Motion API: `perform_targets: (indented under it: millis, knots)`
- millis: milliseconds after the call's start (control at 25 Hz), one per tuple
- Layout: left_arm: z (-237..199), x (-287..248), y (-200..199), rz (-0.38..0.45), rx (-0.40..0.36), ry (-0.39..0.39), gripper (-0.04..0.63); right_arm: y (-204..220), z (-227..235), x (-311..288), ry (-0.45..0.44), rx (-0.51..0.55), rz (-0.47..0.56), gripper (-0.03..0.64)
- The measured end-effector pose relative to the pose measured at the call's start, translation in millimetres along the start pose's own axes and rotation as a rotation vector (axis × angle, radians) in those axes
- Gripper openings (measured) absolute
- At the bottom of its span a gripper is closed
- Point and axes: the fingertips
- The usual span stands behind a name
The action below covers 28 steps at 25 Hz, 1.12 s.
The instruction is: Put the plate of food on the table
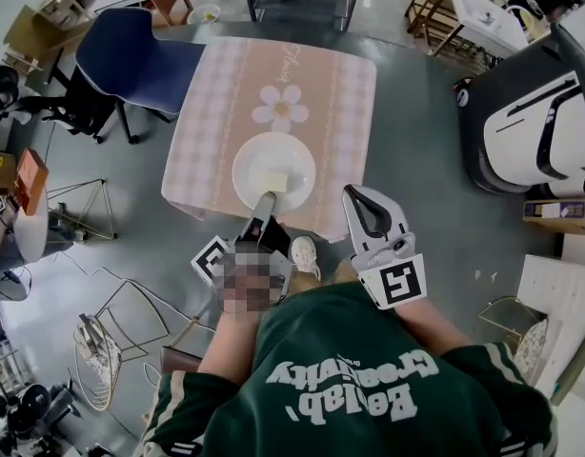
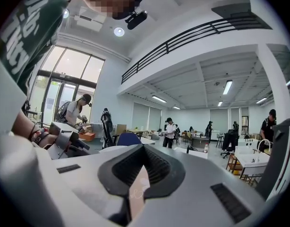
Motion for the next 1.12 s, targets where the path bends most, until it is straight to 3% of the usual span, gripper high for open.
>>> perform_targets:
  millis: [560,1120]
  knots:
    - [5,-16,-4,-0.02,-0.009,0.021,0.028,-1,3,-5,0.019,-0.006,-0.011,0.015]
    - [6,-31,-11,0.041,-0.016,0.008,0.028,5,14,-33,-0.051,-0.007,-0.02,0.015]
Point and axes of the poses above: the fingertips, and each gripper's own axes: x backward along the fingers, z to its right, y out of its underside, and after that the axes turned 8 degrees about -x, right-handed
